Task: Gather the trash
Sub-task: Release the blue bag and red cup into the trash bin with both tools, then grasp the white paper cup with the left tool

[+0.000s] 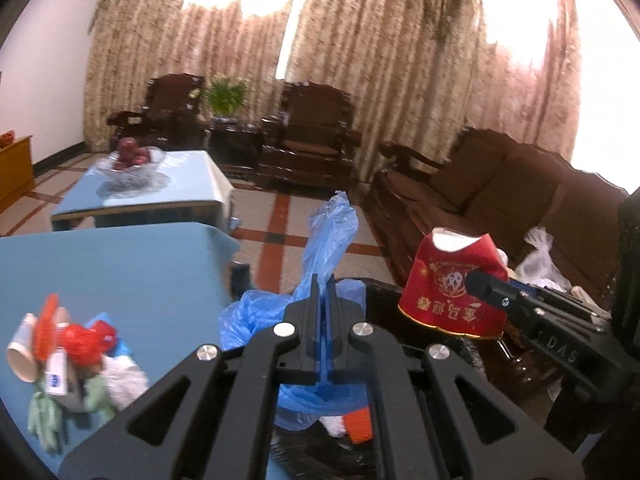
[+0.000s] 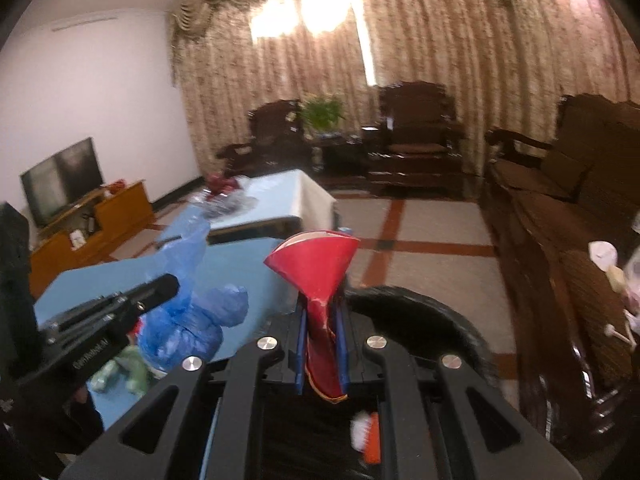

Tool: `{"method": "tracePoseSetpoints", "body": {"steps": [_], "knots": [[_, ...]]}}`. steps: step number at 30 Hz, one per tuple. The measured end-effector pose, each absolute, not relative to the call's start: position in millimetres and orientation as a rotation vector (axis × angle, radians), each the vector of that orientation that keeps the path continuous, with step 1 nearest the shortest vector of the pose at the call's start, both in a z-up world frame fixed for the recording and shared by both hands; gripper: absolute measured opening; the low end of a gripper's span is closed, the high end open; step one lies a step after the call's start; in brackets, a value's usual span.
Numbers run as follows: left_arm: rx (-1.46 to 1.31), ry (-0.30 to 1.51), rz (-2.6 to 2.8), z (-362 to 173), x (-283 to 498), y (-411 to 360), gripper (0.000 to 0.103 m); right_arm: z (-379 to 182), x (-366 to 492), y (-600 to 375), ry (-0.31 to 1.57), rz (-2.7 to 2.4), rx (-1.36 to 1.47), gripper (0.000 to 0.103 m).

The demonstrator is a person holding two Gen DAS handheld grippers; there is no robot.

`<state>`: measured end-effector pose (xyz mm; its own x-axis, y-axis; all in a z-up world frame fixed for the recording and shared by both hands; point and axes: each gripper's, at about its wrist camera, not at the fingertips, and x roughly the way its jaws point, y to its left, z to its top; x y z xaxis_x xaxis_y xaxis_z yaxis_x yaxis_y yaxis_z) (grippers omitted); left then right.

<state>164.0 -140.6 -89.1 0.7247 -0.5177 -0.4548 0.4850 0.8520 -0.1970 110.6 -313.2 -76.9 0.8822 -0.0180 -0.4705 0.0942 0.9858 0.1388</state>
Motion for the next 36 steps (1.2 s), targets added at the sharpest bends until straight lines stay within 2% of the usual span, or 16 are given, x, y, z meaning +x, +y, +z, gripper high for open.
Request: {"method": "tracePoseSetpoints", "body": {"steps": [6,8,9,10,11,12,13,14,15,18,19,22,36], "knots": [[-0.041,0.569,-0.619,-107.4,169.9,-176.8,0.001,-99.2,109.2,-346.1,0.543,-0.131,0.171,0.014],[-0.035,0.586,-0.636,-112.0,171.6,-183.1,0.003,-105.9,108.5,-354.3,0.557,-0.155,0.175,0.020],[-0.031,0.592,-0.638,-113.7,172.7,-184.4,0.007,-109.9,107.9,-358.3,0.566,-0.167,0.182,0.029],[-0.027,0.593,-0.636,-115.2,172.3,-184.8,0.018,-113.1,106.5,-361.0,0.569,-0.182,0.187,0.039],[-0.028,0.591,-0.632,-116.2,171.8,-183.6,0.024,-115.3,105.1,-364.0,0.570,-0.195,0.194,0.041],[-0.031,0.588,-0.629,-116.4,172.2,-181.5,0.037,-116.4,104.1,-365.4,0.571,-0.200,0.198,0.046],[-0.035,0.586,-0.623,-116.4,171.5,-178.5,0.050,-117.4,102.6,-367.4,0.569,-0.211,0.204,0.059],[-0.038,0.582,-0.616,-115.8,170.9,-177.9,0.054,-117.5,101.6,-369.0,0.566,-0.221,0.206,0.069],[-0.041,0.579,-0.606,-115.2,170.2,-173.8,0.059,-117.5,99.1,-370.6,0.560,-0.238,0.208,0.085],[-0.049,0.568,-0.579,-109.2,169.4,-159.2,0.073,-110.2,92.9,-369.0,0.513,-0.255,0.223,0.098],[-0.051,0.557,-0.560,-107.2,167.9,-150.7,0.079,-107.1,91.5,-367.8,0.499,-0.259,0.228,0.097],[-0.052,0.529,-0.507,-97.8,167.8,-126.4,0.084,-99.3,92.0,-358.0,0.477,-0.257,0.235,0.097],[-0.028,0.458,-0.174,-83.6,145.0,12.9,0.086,-88.4,137.2,-241.0,0.463,-0.016,0.168,0.097]]}}
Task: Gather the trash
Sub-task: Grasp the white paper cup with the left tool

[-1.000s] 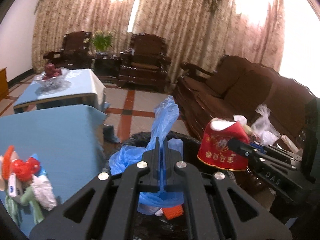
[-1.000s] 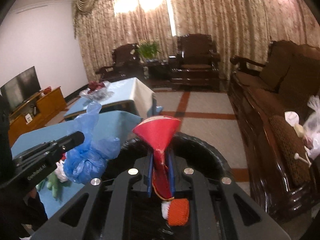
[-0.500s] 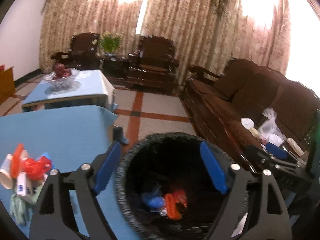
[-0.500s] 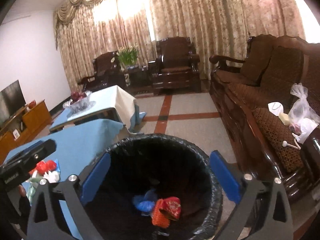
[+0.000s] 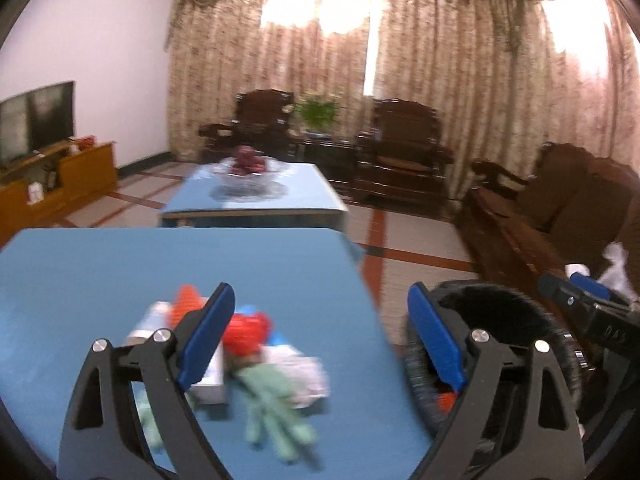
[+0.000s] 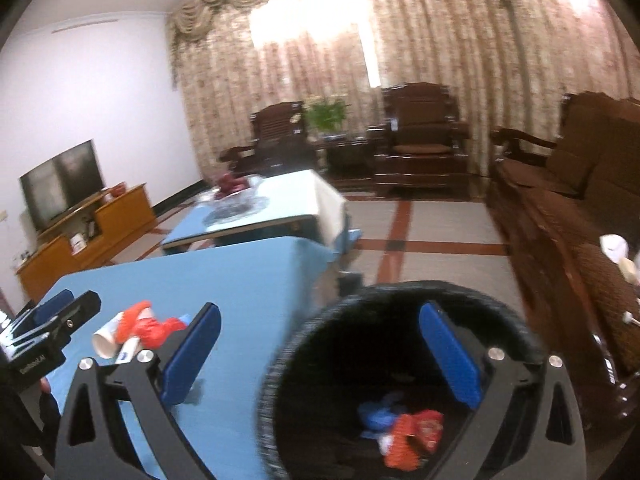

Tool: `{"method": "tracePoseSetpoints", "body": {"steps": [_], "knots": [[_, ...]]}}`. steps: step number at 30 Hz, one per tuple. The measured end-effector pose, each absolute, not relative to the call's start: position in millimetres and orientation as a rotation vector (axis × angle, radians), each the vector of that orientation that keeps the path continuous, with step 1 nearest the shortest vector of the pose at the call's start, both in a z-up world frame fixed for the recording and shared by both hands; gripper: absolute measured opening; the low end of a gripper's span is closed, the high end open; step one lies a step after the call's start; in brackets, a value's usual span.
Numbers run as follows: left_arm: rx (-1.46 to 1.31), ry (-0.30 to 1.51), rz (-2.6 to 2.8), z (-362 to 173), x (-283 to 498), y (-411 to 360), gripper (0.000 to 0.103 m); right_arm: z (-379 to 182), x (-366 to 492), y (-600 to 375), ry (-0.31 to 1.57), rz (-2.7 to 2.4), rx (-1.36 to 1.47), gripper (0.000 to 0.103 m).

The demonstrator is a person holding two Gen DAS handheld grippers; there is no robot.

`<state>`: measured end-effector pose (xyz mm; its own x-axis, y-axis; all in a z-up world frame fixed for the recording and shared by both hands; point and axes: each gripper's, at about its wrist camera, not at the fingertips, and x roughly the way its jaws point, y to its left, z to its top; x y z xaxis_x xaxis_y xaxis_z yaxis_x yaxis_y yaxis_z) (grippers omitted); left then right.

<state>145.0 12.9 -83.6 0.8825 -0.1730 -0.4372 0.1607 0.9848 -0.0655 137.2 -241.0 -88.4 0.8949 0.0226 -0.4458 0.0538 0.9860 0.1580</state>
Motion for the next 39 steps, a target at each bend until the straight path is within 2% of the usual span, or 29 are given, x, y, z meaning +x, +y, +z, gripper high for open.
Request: {"method": "tracePoseSetpoints", "body": {"steps": [14,29,35,37,39], "knots": [[-0.039,0.516,0.081,-115.6,149.0,137.9,0.085,-117.9,190.1,-132.3,0.489,0.158,0.110,0.097],[-0.092,0.633,0.091,-164.3,211.0,177.4,0.075,-144.7,225.4,-80.4,0.549,0.196,0.034,0.096],[-0.137,0.680,0.067,-177.7,229.1,180.9,0.062,-146.1,234.0,-76.4,0.559,0.197,0.029,0.096],[-0.148,0.694,0.055,-181.9,232.4,180.6,0.051,-146.5,234.4,-76.0,0.560,0.199,0.029,0.096],[-0.157,0.710,0.038,-186.8,234.3,181.0,0.045,-146.1,235.3,-75.8,0.559,0.205,0.031,0.096]]}}
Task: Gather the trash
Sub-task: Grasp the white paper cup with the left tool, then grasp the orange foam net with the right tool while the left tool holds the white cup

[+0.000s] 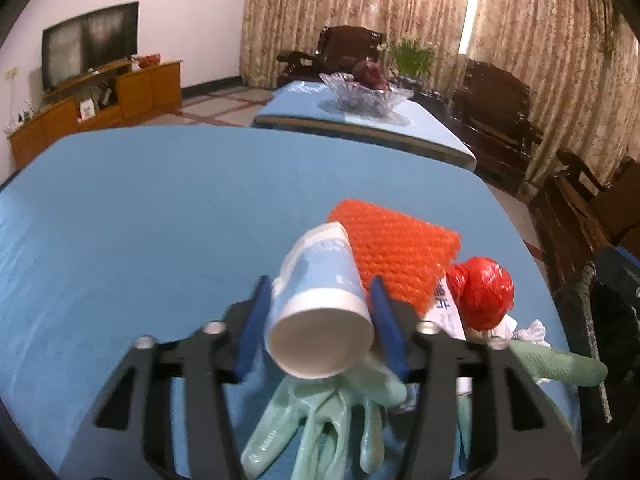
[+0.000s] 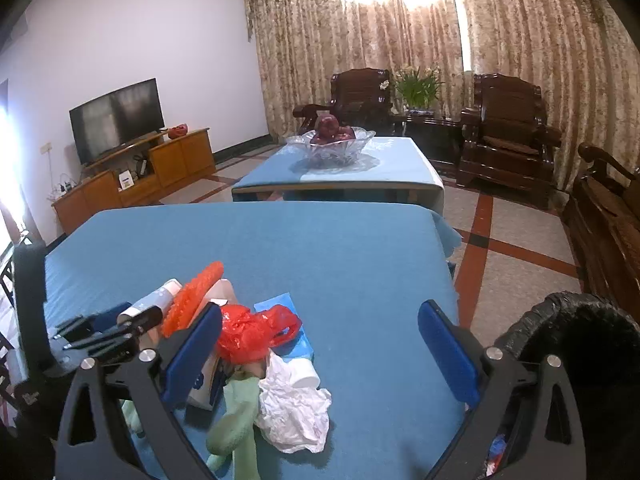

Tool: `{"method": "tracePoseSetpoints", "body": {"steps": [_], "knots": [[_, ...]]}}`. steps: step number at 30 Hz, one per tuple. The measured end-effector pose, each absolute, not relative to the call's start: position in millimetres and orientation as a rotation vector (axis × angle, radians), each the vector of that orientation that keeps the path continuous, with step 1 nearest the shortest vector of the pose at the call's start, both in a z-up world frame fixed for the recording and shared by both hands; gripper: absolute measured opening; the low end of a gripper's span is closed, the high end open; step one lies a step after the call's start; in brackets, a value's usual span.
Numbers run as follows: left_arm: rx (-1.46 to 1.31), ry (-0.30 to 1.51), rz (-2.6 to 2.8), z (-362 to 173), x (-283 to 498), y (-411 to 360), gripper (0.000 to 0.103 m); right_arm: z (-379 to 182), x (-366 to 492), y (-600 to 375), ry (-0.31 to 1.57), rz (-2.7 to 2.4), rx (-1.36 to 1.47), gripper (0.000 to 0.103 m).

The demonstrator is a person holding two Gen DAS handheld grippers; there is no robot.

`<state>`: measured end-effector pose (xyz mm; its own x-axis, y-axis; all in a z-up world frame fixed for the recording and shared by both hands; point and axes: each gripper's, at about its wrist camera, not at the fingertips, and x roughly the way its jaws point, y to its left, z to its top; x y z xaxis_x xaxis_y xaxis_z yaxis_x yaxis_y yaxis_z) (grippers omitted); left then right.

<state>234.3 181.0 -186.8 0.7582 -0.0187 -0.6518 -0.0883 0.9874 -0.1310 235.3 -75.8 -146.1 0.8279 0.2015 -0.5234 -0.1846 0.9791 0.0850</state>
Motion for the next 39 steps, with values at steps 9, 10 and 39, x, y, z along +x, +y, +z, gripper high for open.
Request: {"method": "tracePoseSetpoints", "body": {"steps": [9,10,39], "knots": [[-0.162,0.656,0.073,-179.0,221.2,186.7,0.045,-146.6,242.3,-52.9,0.558,0.260,0.010,0.095],[-0.158,0.643,0.081,-175.4,218.3,189.4,0.045,-146.6,244.1,-47.6,0.557,0.271,0.007,0.095],[-0.166,0.591,0.207,-156.7,191.0,247.0,0.045,-187.5,282.3,47.3,0.753,0.473,-0.037,0.011]]}}
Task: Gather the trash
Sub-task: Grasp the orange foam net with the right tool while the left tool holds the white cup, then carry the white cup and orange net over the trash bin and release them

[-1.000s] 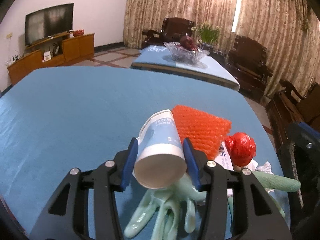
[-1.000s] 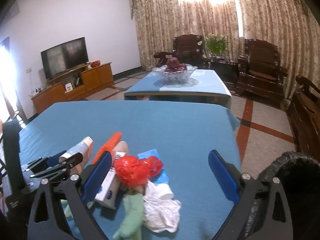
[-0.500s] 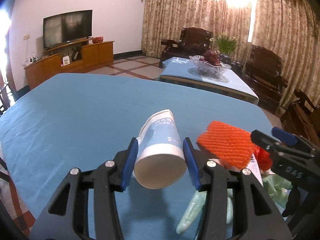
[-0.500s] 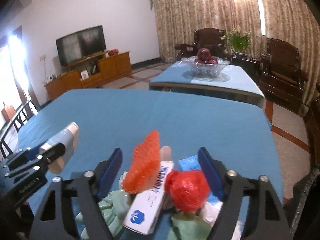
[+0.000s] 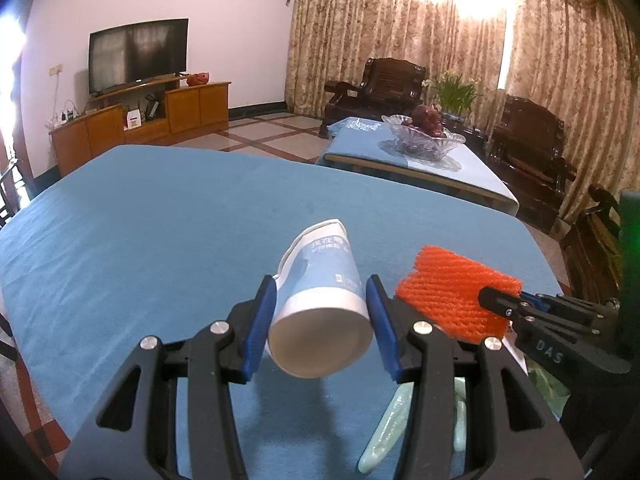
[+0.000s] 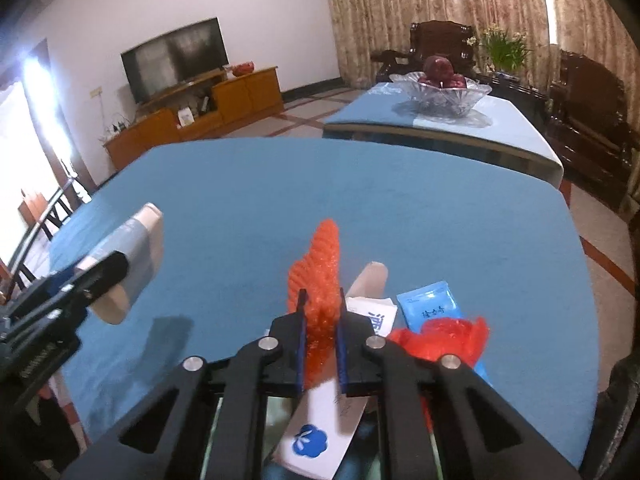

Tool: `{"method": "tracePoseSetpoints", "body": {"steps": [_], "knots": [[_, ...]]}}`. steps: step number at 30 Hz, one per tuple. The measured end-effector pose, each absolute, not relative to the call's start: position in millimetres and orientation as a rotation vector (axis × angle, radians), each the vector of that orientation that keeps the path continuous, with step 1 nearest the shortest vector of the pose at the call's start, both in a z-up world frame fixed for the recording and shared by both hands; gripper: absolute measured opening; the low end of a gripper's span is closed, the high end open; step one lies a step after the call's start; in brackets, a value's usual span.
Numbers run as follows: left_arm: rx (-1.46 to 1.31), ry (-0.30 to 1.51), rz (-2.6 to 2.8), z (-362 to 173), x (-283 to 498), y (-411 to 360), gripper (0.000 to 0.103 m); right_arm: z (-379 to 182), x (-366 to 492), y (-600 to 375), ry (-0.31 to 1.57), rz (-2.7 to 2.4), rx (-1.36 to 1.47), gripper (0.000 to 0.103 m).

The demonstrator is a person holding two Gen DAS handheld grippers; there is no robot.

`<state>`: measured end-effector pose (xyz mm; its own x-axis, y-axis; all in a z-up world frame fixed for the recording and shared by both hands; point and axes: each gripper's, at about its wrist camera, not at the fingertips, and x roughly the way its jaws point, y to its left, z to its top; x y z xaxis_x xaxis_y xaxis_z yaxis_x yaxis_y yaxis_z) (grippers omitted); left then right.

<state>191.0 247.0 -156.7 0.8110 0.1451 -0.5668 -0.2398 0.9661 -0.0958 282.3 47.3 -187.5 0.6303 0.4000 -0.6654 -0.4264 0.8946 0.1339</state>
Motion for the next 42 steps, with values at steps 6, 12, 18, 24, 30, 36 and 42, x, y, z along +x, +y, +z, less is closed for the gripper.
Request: {"method": "tracePoseSetpoints", "body": {"steps": [6,12,18,24,30,36,42], "knots": [[-0.151,0.572,0.193,-144.1,188.1,237.7,0.045,-163.9,267.2,36.4,0.695,0.493,-0.007,0.011],[-0.134,0.550,0.175,-126.6,181.1,220.8,0.045,-139.4,254.2,21.8,0.635,0.480,0.003,0.011],[-0.121,0.520,0.142,-107.2,173.7,198.8,0.045,-112.8,238.2,1.5,0.568,0.467,0.025,0.011],[-0.106,0.480,0.092,-85.4,166.4,168.9,0.045,-85.4,223.0,-25.8,0.508,0.440,0.054,0.011],[-0.101,0.453,0.031,-68.5,162.2,133.1,0.045,-66.4,206.8,-55.9,0.461,0.397,0.070,0.011],[-0.091,0.435,-0.042,-56.4,161.6,91.8,0.045,-51.8,183.6,-92.7,0.424,0.332,0.078,0.011],[-0.080,0.425,-0.140,-50.7,163.2,39.6,0.045,-39.4,166.9,-134.5,0.397,0.253,0.086,0.011]]}}
